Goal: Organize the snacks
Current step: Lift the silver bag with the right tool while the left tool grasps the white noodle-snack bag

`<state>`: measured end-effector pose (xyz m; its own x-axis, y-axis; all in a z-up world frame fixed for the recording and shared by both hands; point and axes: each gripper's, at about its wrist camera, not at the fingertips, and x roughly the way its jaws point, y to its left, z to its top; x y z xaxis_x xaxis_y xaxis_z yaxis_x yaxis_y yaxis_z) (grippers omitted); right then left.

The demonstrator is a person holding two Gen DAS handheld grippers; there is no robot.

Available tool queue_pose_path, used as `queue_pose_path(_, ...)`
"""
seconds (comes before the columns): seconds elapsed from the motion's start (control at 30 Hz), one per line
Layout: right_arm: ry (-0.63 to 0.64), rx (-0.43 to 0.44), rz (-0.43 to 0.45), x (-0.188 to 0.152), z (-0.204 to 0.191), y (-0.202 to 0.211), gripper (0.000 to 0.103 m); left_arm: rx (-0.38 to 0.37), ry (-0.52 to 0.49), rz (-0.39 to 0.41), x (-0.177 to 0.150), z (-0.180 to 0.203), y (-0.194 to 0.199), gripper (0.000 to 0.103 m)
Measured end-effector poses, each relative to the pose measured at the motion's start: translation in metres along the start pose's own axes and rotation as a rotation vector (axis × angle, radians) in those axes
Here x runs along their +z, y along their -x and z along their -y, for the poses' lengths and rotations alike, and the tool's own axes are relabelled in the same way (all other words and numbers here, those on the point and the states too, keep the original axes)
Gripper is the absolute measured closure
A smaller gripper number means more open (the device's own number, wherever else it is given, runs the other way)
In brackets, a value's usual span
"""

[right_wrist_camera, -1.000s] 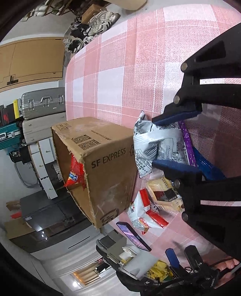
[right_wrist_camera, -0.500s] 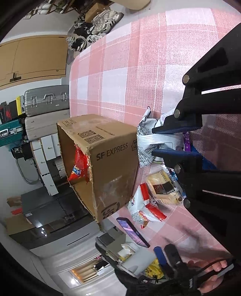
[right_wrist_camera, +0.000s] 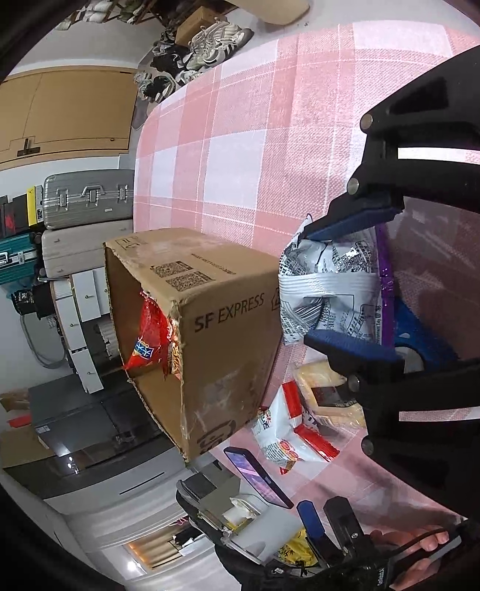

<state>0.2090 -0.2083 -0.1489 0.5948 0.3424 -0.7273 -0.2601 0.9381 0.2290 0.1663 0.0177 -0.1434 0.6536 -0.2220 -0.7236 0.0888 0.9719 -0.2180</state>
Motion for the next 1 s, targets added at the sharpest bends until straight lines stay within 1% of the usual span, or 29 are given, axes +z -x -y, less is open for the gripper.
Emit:
queue_pose_path(0.23,-0.001,0.032,-0.032,0.005,0.002,-0.016,0.042,-0.003,-0.012,-0.002,0.009,0.005,-0.006,0.001)
queue_pose_path(0.43,-0.011,0.058,-0.033,0.003,0.005,-0.020,0.042,0.005,-0.011,-0.016,0.010,0.004,-0.013,0.001)
queue_pose_path(0.5,-0.008,0.061,-0.029,0.002,0.005,-0.019,0.043,0.006,-0.011,-0.018,0.011,0.004,-0.015,0.001)
queue_pose_path(0.6,-0.019,0.064,-0.015,0.000,0.008,-0.016,0.048,0.008,-0.013,-0.022,0.012,0.004,-0.017,0.001)
queue_pose_path(0.63,-0.027,0.066,-0.010,0.000,0.009,-0.015,0.053,0.010,-0.011,-0.020,0.013,0.003,-0.017,0.001)
queue_pose_path(0.83,-0.049,0.082,0.011,-0.004,0.014,-0.009,0.057,-0.001,-0.016,-0.033,0.023,0.003,-0.023,0.001)
queue_pose_path(1.0,-0.055,0.088,0.024,-0.008,0.013,-0.003,0.060,-0.022,-0.040,-0.073,0.035,0.006,-0.037,0.001)
